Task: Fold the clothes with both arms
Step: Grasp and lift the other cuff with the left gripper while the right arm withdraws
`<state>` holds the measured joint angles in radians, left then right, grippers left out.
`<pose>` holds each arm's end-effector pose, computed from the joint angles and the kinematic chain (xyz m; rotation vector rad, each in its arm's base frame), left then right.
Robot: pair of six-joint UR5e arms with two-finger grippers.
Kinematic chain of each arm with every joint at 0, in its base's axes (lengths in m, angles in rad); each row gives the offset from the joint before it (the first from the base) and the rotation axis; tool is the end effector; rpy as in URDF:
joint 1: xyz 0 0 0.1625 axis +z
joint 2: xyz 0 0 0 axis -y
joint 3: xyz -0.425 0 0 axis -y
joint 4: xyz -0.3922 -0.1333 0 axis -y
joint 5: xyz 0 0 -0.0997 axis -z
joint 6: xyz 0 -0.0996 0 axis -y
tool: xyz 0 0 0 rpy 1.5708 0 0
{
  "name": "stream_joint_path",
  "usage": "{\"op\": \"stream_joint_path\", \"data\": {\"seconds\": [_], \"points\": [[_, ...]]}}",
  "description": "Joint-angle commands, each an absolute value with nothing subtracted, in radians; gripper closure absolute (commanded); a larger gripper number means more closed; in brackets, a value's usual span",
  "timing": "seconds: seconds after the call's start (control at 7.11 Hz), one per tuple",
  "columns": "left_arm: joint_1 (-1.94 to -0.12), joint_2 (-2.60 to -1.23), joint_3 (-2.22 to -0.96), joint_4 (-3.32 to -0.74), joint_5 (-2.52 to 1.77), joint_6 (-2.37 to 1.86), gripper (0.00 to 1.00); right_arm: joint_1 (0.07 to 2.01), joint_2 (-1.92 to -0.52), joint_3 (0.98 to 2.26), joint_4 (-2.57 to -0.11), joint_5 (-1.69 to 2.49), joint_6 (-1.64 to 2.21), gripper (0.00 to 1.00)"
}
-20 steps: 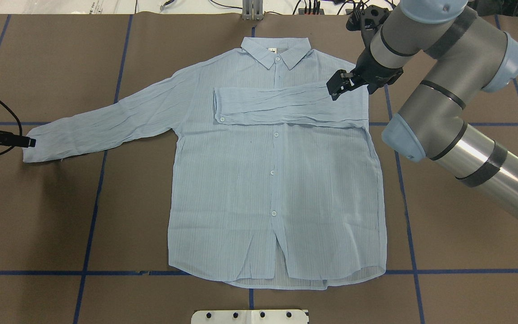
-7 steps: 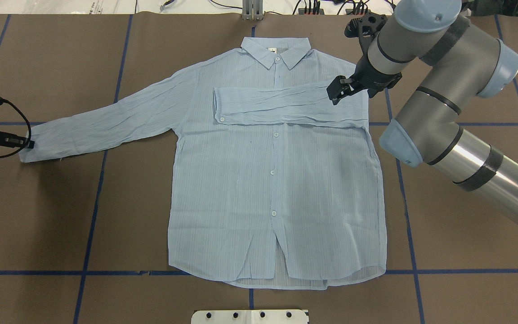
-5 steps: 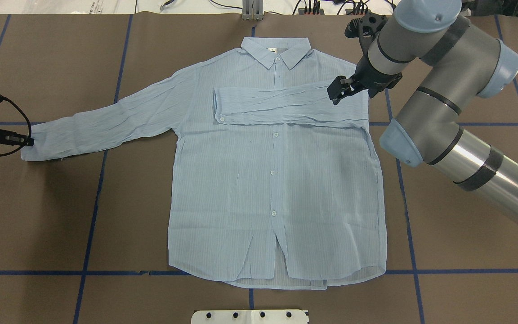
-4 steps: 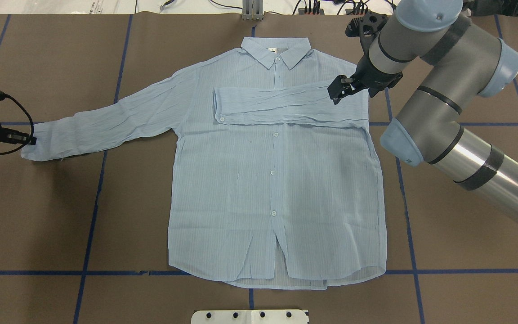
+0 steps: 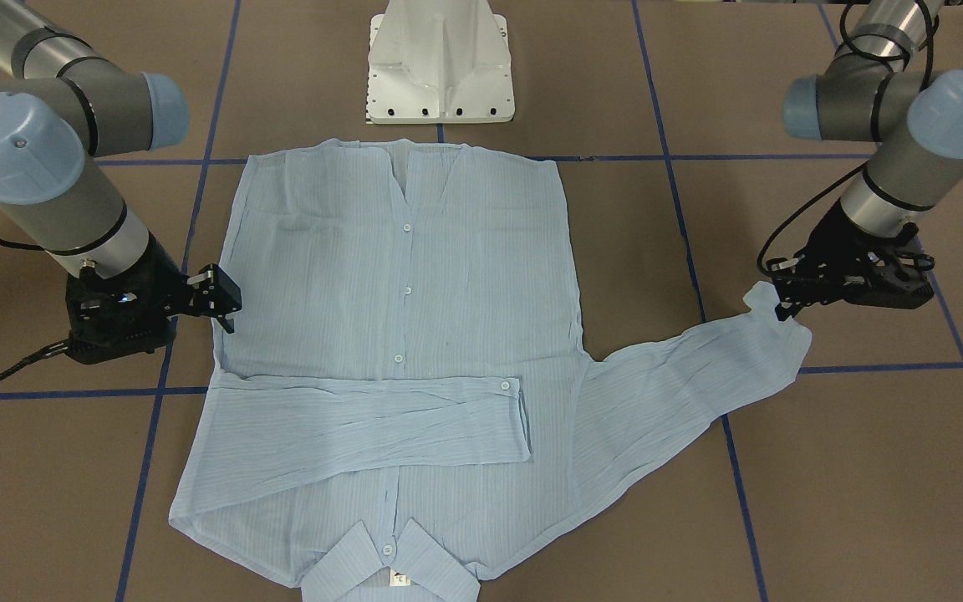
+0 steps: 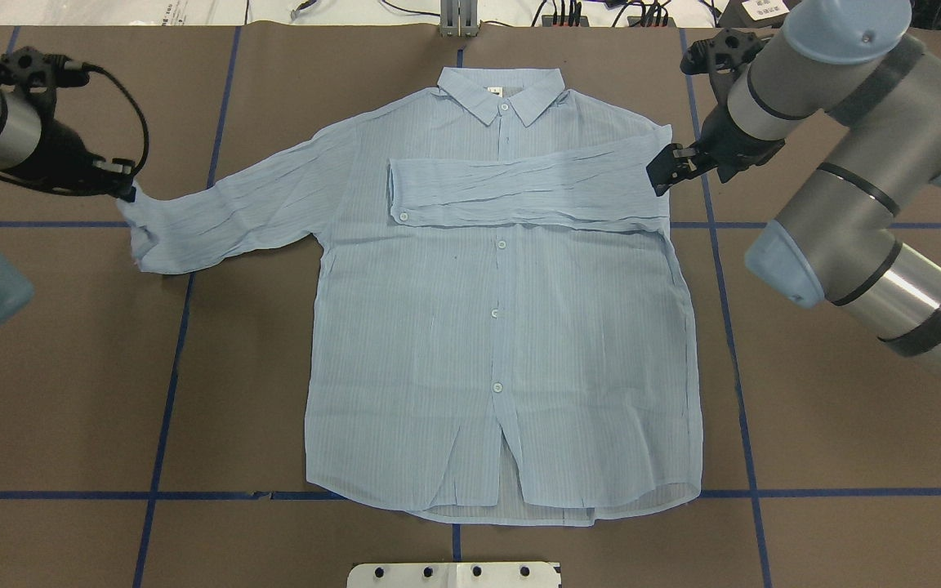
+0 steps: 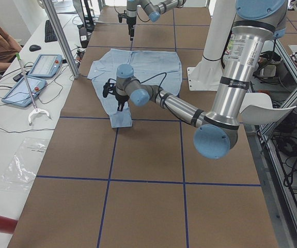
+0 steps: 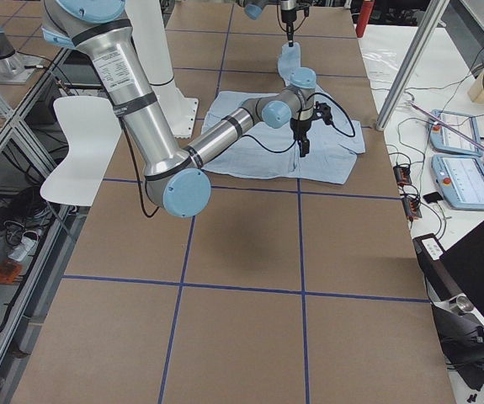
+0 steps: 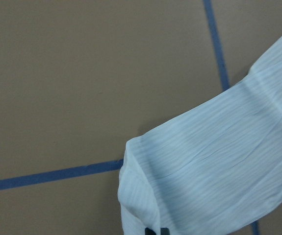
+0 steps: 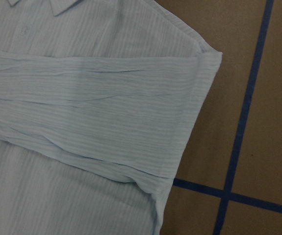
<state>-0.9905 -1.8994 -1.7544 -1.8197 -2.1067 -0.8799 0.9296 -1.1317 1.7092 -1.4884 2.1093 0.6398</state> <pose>0.2657 -0.5556 0.3658 0.2130 0.8734 -0.0753 -0.3172 -0.5624 0.3395 0.2061 -0.8005 -0.1789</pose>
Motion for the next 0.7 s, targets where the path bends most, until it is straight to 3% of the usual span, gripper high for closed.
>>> {"op": "stream_joint_path", "data": {"seconds": [0.0,0.56], "points": [[-0.961,-2.15,-1.758,-1.617,-2.12,-1.051,1.0,1.012,-1.286,1.77,-1.482,2.175,0.534,0.0],[-0.896,-2.537,-1.553,-1.725,-2.213,-1.259,1.0,1.17,-1.471,1.778,-1.48,2.244,0.344,0.0]]}}
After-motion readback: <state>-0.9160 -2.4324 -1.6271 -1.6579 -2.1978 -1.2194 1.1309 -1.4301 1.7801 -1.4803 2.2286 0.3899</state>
